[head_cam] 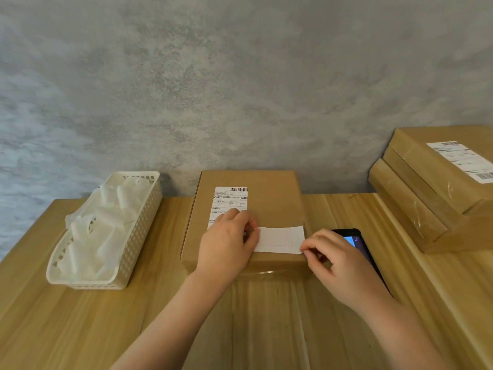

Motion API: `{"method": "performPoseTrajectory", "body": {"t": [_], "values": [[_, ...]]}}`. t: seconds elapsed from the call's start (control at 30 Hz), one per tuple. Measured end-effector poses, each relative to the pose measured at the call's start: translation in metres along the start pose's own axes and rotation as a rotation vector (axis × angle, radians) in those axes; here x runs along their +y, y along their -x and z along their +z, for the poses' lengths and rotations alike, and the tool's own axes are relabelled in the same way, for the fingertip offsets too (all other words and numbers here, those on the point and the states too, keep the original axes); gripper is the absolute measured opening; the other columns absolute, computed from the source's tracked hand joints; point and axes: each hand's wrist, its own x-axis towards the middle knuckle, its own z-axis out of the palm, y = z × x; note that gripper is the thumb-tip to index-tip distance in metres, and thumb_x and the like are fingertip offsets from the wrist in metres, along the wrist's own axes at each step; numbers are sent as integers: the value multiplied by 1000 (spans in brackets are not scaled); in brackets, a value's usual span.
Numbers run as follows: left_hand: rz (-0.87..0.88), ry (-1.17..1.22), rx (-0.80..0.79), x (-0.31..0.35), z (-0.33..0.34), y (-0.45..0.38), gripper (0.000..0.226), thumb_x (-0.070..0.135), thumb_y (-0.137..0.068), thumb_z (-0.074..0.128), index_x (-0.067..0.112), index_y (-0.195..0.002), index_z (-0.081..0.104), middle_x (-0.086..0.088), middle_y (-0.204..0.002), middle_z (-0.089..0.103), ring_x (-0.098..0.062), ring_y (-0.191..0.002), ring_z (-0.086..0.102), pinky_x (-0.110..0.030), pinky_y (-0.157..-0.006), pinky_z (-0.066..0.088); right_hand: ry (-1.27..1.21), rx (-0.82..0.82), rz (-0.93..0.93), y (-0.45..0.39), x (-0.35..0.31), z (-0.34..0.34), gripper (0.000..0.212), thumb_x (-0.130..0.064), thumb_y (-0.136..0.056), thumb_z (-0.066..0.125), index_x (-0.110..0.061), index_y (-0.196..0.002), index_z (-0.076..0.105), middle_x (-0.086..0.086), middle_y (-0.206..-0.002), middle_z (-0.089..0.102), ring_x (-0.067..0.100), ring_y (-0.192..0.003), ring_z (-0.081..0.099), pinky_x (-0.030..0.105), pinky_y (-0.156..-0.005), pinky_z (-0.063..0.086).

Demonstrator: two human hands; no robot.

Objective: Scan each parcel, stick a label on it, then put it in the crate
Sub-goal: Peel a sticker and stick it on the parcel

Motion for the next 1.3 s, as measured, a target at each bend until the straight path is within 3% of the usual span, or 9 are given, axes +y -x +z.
{"method": "performPoseTrajectory", "body": {"t": [0.17, 0.3, 0.37, 0.5, 0.6, 0.8, 1.0, 1.17, 1.3], "values": [[0, -33, -6, 1, 1, 0, 10, 38, -91, 57, 28, -94, 56, 13, -91, 54, -10, -87, 53, -34, -66, 51, 6, 19, 18, 1, 0, -3, 13, -12, -89, 66, -24, -87, 65, -18, -91, 56, 9, -84, 59, 20, -66, 48], [13, -41, -22, -1, -2, -2, 14, 33, -93, 56, 26, -104, 52, 12, -98, 52, -12, -88, 53, -33, -66, 50, 112, 238, 44, -4, 3, -2, 8, -20, -88, 62, -19, -80, 62, -14, -85, 56, 8, -78, 55, 26, -61, 48], [87, -37, -21, -3, -2, -1, 10, 27, -94, 53, 25, -104, 55, 11, -99, 55, -15, -90, 55, -35, -66, 50, 53, 293, 70, -9, 3, 3, 10, -24, -91, 58, -18, -90, 66, -12, -94, 61, 9, -88, 58, 26, -71, 49], [299, -55, -50, -10, 0, 7, 20, 36, -94, 50, 32, -104, 67, 16, -105, 65, -13, -97, 59, -35, -80, 48, 62, 75, -17, -15, -1, 22, 37, -39, -97, 47, -23, -123, 67, -13, -129, 61, 6, -121, 53, 27, -103, 40], [319, -99, -28, -13, -3, 14, 26, 42, -93, 49, 34, -108, 69, 19, -112, 68, -11, -104, 62, -34, -87, 47, 114, -21, 24, -12, 5, 27, 47, -48, -99, 36, -30, -137, 58, -17, -145, 49, 1, -138, 39, 35, -118, 25], [224, -168, -47, -26, -15, 31, 38, 48, -94, 43, 37, -123, 65, 18, -131, 62, -13, -124, 55, -35, -100, 42, 208, -48, 152, 2, 10, 18, 64, -62, -98, 17, -32, -151, 37, -19, -155, 30, 2, -145, 25, 32, -122, 12], [-65, -129, 16, -56, -40, 29, 56, 57, -89, 38, 28, -132, 59, 6, -140, 54, -20, -135, 43, -42, -112, 31, -318, -42, 573, 4, -1, 12, 64, -52, -96, 45, -31, -154, 27, -12, -158, 31, 6, -142, 31, 28, -112, 29], [-559, 519, -117, -70, -51, 20, 62, 52, -93, 56, 27, -147, 39, 6, -145, 48, -14, -128, 47, -34, -108, 37, -603, -82, 801, -9, -6, 19, 58, -59, -95, 47, -33, -146, 40, -19, -141, 47, 7, -128, 43, 28, -101, 34], [-750, 866, -250, -88, -41, 23, 73, 71, -73, 62, 30, -133, 58, 8, -127, 66, -14, -118, 60, -41, -112, 39, -716, -120, 833, -8, -12, 25, 48, -62, -91, 52, -40, -133, 45, -28, -115, 53, -5, -102, 49, 26, -93, 34]]}}
